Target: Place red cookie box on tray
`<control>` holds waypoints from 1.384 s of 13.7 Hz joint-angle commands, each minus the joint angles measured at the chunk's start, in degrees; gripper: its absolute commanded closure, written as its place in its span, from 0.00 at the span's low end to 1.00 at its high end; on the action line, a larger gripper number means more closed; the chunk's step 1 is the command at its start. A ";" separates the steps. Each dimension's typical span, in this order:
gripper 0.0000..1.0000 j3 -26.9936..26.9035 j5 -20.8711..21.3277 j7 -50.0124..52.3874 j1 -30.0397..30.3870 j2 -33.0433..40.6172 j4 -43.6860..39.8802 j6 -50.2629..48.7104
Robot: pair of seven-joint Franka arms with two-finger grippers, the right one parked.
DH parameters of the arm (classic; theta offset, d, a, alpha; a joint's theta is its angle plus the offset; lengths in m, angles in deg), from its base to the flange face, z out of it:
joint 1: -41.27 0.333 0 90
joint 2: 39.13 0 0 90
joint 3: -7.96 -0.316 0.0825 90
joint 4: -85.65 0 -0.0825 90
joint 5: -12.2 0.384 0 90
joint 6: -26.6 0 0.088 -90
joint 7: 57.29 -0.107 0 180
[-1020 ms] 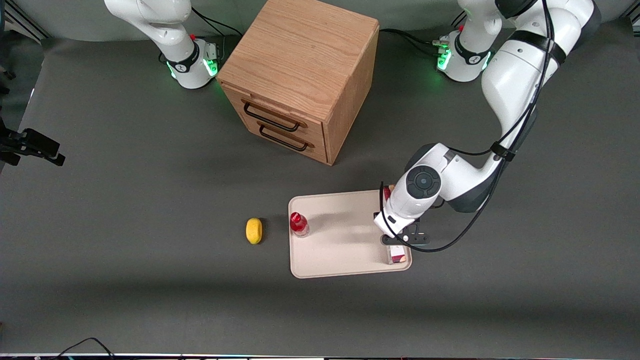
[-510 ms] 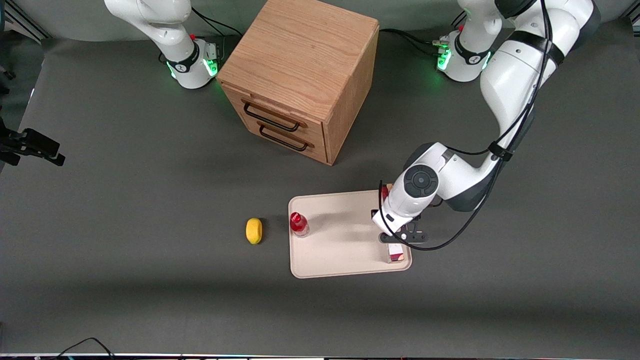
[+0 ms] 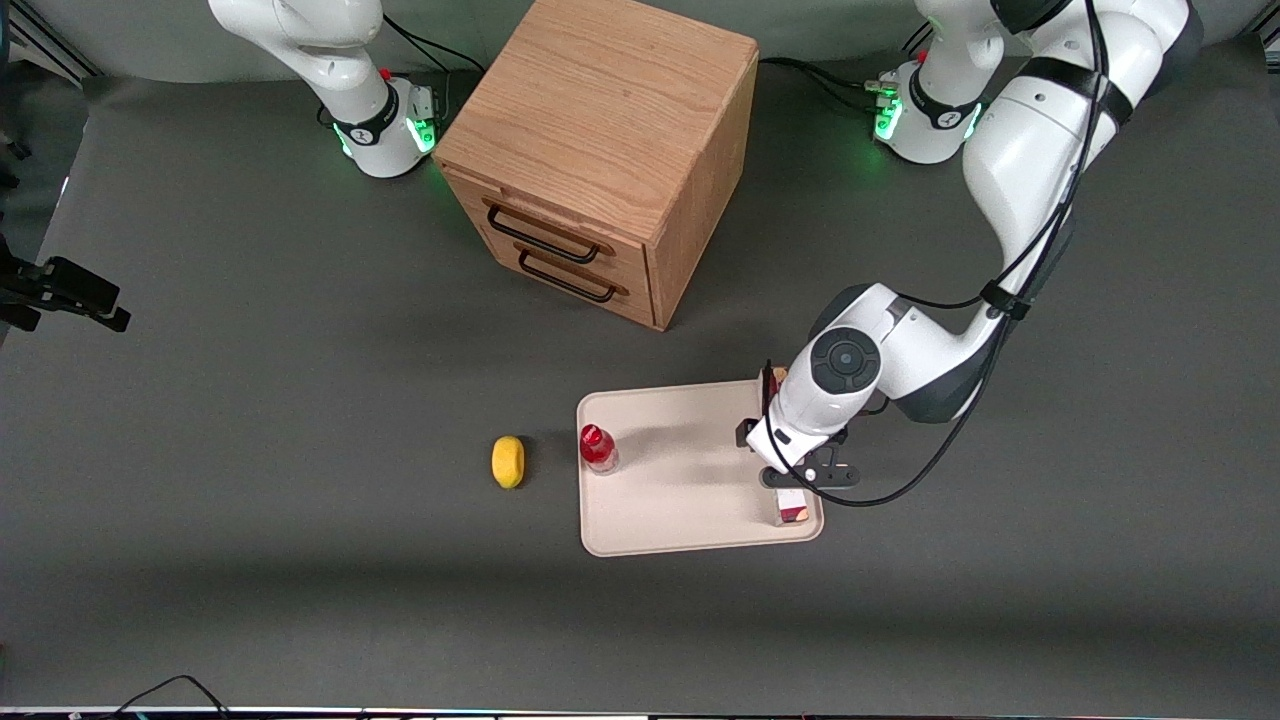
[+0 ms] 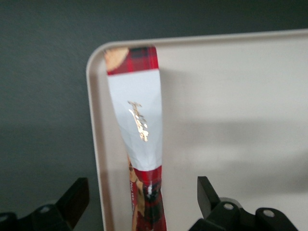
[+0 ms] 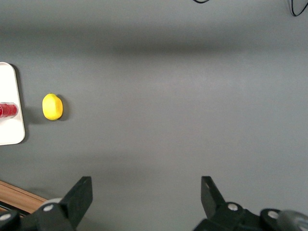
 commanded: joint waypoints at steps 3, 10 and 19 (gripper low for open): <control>0.00 0.18 -3.67 -3.49 2.35 11.91 -0.89 -11.77; 0.00 -9.38 -19.93 -25.98 4.73 33.09 -0.89 -35.23; 0.00 -24.51 -26.19 -41.05 4.73 46.74 8.60 -37.64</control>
